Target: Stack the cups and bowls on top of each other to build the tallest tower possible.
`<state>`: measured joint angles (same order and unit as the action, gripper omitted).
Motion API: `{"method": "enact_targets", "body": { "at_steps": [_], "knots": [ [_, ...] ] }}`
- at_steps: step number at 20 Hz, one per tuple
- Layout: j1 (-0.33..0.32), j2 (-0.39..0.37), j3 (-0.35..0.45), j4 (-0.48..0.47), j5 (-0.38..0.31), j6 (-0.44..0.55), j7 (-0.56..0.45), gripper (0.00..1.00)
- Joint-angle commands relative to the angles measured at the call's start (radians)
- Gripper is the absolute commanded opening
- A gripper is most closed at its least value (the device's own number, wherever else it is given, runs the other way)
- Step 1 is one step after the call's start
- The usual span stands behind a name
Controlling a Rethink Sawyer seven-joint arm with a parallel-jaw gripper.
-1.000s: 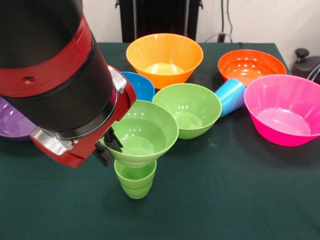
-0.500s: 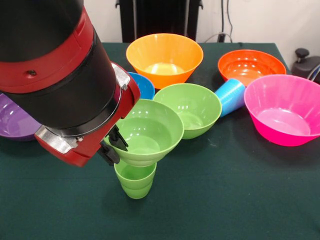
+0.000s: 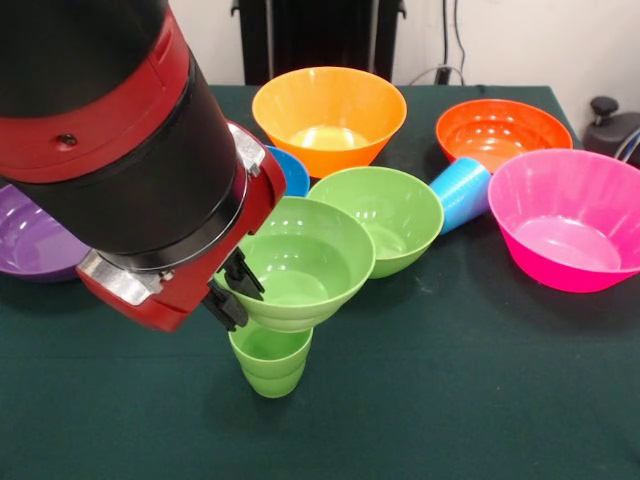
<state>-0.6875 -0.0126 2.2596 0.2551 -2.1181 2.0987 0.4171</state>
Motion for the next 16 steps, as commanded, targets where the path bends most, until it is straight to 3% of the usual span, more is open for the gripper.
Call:
{"method": "enact_targets", "body": {
  "at_steps": [1, 16],
  "knots": [
    [-0.008, 0.047, -0.147, -0.073, -0.013, 0.037, -0.155, 0.0],
    [-0.004, 0.052, -0.136, -0.086, -0.017, -0.033, -0.181, 0.0]
  ]
}}
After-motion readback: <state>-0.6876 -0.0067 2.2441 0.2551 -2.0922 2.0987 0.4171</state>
